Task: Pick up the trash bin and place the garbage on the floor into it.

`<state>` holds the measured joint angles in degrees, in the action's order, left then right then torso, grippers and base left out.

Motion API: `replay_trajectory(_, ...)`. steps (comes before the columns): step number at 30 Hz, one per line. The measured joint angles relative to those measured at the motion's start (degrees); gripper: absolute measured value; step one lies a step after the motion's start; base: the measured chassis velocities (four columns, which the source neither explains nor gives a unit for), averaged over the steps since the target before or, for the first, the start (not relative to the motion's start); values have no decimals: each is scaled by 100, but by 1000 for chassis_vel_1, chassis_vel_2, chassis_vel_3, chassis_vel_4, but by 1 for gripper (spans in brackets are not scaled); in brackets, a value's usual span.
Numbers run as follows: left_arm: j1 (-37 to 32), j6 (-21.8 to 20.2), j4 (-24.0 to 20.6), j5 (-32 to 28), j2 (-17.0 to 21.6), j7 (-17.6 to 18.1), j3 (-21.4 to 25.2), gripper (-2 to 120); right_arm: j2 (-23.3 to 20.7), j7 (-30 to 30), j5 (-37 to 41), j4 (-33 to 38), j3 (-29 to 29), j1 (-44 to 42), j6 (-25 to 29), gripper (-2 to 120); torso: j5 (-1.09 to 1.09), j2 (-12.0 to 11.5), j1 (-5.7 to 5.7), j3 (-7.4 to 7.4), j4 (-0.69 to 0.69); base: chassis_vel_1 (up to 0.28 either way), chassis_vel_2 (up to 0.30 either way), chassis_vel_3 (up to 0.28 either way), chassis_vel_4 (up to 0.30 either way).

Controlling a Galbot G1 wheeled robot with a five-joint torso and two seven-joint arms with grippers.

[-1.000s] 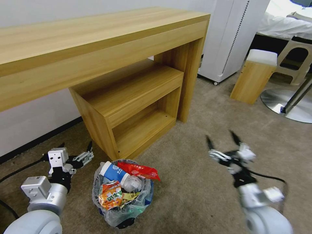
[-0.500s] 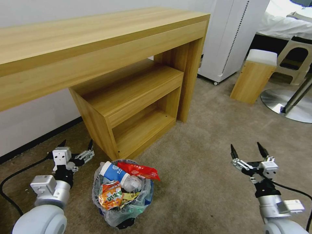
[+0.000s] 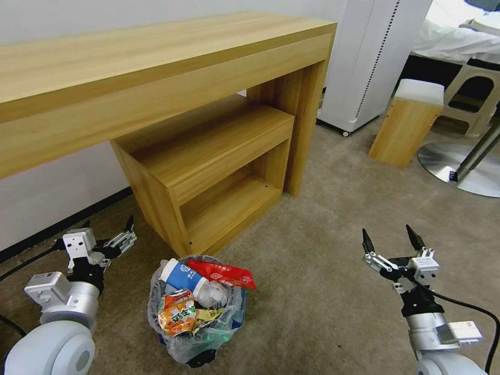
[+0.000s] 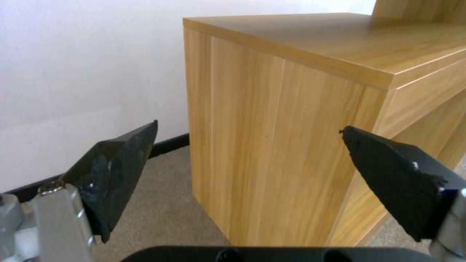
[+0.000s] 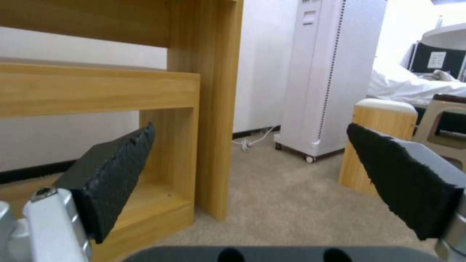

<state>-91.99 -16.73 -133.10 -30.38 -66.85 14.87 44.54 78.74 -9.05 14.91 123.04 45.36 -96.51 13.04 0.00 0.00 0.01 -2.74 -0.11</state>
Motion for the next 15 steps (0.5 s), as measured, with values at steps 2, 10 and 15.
replay_trajectory(2, 0, 0, 0, 0, 1, 1, 0, 100, -1, 0, 1, 0, 0, 1, -1, 100, 0, 0, 0, 0, 0, 0, 0, 0, 0)
replay_trajectory(10, -1, -4, 2, 2, 3, 3, -2, 100, -3, 0, 4, 0, -4, 4, -3, 100, 0, 0, 0, 0, 0, 0, 0, 0, 0)
replay_trajectory(15, -2, -6, 2, 4, 3, 4, -3, 100, -5, 0, 6, 0, -6, 5, -5, 100, 0, 0, 0, 0, 0, 0, 0, 0, 0)
